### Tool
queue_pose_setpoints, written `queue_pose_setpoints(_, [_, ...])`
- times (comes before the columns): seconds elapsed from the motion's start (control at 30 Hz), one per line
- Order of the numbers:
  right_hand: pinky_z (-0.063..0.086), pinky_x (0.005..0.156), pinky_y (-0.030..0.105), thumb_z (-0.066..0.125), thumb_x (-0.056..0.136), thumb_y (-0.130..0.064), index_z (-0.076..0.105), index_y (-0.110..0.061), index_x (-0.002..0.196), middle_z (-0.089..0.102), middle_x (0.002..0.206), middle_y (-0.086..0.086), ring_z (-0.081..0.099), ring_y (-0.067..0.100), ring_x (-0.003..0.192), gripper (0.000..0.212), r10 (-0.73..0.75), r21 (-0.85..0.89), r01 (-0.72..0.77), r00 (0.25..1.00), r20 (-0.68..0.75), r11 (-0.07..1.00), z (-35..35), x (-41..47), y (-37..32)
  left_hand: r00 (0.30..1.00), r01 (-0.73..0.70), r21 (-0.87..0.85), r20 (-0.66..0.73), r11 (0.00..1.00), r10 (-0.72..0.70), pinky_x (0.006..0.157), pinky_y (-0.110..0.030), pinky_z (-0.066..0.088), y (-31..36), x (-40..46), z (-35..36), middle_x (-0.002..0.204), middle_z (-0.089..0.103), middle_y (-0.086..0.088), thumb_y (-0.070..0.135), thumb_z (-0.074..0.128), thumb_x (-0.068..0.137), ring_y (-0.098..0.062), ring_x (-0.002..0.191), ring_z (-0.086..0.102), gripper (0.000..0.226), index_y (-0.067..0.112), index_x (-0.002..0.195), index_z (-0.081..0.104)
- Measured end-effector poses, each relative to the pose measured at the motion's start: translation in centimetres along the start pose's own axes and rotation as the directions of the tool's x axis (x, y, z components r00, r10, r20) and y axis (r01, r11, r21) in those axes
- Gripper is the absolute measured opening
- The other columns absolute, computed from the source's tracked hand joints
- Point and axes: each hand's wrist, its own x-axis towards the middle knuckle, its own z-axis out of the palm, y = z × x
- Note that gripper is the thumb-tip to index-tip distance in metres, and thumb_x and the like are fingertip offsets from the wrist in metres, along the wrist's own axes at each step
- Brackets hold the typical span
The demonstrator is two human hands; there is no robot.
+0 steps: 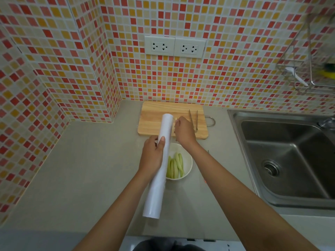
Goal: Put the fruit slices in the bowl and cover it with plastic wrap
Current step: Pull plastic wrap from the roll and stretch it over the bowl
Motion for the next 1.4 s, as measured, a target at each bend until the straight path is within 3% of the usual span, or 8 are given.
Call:
queue_pose_setpoints(0.1, [0.048, 0.055, 0.036, 0.029, 0.100, -0.015, 0.046, -0.008, 0.078, 0.058, 0.080, 0.016, 0.057, 0.031, 0.064, 0.028, 0.040, 0.149, -0.043, 0.999, 0.025, 0.988, 0.0, 0.1, 0.1, 0.999, 0.044, 0.043, 0.003, 0.998, -0.044, 0.072, -0.031, 0.041, 0.1, 0.0, 0.1, 0.107, 0.060, -0.003, 0.042, 0.039, 0.097, -0.019, 0.092, 0.058, 0.039, 0.012, 0.117, 0.054])
queue_pose_setpoints(0.27, [0.033, 0.041, 0.021, 0.040, 0.097, -0.040, 0.051, -0.012, 0.071, 0.057, 0.054, 0.004, 0.051, 0.016, 0.033, 0.040, 0.150, 0.455, -0.232, 0.966, 0.209, 0.859, -0.5, -0.5, 0.2, 0.995, 0.079, 0.036, 0.061, 0.996, -0.081, 0.073, -0.034, 0.042, 0.7, 0.2, 0.2, 0.104, 0.061, -0.003, 0.045, 0.033, 0.098, -0.024, 0.094, 0.059, 0.042, 0.013, 0.117, 0.051])
queue_pose_setpoints(0.43, [0.031, 0.042, 0.022, 0.044, 0.093, -0.009, 0.047, -0.011, 0.066, 0.054, 0.062, 0.005, 0.048, 0.009, 0.032, 0.027, 0.086, 0.528, -0.195, 0.971, 0.223, 0.827, -1.0, -0.9, 0.6, 0.988, 0.089, 0.070, 0.118, 0.994, -0.097, 0.079, -0.034, 0.040, 0.8, 0.1, 0.3, 0.112, 0.061, -0.003, 0.050, 0.026, 0.098, -0.025, 0.102, 0.057, 0.047, 0.016, 0.120, 0.051])
queue_pose_setpoints(0.57, [0.032, 0.037, 0.019, 0.038, 0.093, -0.007, 0.046, -0.009, 0.070, 0.055, 0.060, 0.008, 0.049, 0.013, 0.030, 0.024, 0.120, 0.596, -0.232, 0.968, 0.221, 0.769, -1.4, -1.2, 0.1, 0.988, 0.104, 0.097, 0.102, 0.990, -0.114, 0.080, -0.035, 0.038, 0.9, -0.2, 0.3, 0.114, 0.059, 0.001, 0.052, 0.025, 0.098, -0.025, 0.103, 0.056, 0.047, 0.020, 0.125, 0.046])
queue_pose_setpoints(0.73, [0.037, 0.039, 0.021, 0.051, 0.094, -0.032, 0.050, -0.011, 0.066, 0.053, 0.055, 0.005, 0.050, 0.015, 0.038, 0.035, 0.079, 0.545, -0.213, 0.963, 0.259, 0.811, -0.7, -2.3, 0.5, 0.984, 0.156, 0.023, 0.088, 0.988, -0.157, 0.080, -0.036, 0.038, 1.4, -0.1, 0.6, 0.104, 0.055, 0.002, 0.052, 0.022, 0.098, -0.022, 0.096, 0.053, 0.050, 0.015, 0.118, 0.049])
queue_pose_setpoints(1.07, [0.034, 0.039, 0.022, 0.044, 0.099, -0.021, 0.042, -0.013, 0.062, 0.046, 0.052, 0.005, 0.041, 0.018, 0.041, 0.037, 0.107, 0.604, -0.221, 0.970, 0.220, 0.766, -1.0, -2.8, 1.1, 0.937, 0.295, -0.207, 0.255, 0.933, -0.240, 0.082, -0.037, 0.049, 0.8, 0.9, 0.5, 0.103, 0.065, -0.006, 0.057, 0.042, 0.092, -0.022, 0.094, 0.064, 0.052, 0.011, 0.109, 0.058])
queue_pose_setpoints(1.2, [0.038, 0.042, 0.022, 0.050, 0.095, -0.035, 0.050, -0.012, 0.063, 0.049, 0.049, 0.002, 0.046, 0.014, 0.039, 0.040, 0.109, 0.590, -0.267, 0.951, 0.289, 0.762, -1.0, -2.9, 0.9, 0.941, 0.284, -0.188, 0.242, 0.940, -0.236, 0.089, -0.042, 0.051, 0.8, 0.9, 0.7, 0.108, 0.064, -0.005, 0.061, 0.041, 0.089, -0.021, 0.096, 0.064, 0.050, 0.017, 0.112, 0.050])
queue_pose_setpoints(1.4, [0.041, 0.037, 0.024, 0.043, 0.098, -0.015, 0.045, -0.008, 0.076, 0.053, 0.052, 0.011, 0.050, 0.018, 0.036, 0.023, 0.050, 0.594, -0.183, 0.971, 0.234, 0.783, -1.0, -3.4, 1.2, 0.954, 0.265, -0.157, 0.189, 0.951, -0.234, 0.086, -0.041, 0.046, 1.1, 0.8, 0.4, 0.107, 0.067, -0.009, 0.066, 0.025, 0.078, -0.024, 0.096, 0.062, 0.067, 0.016, 0.104, 0.061])
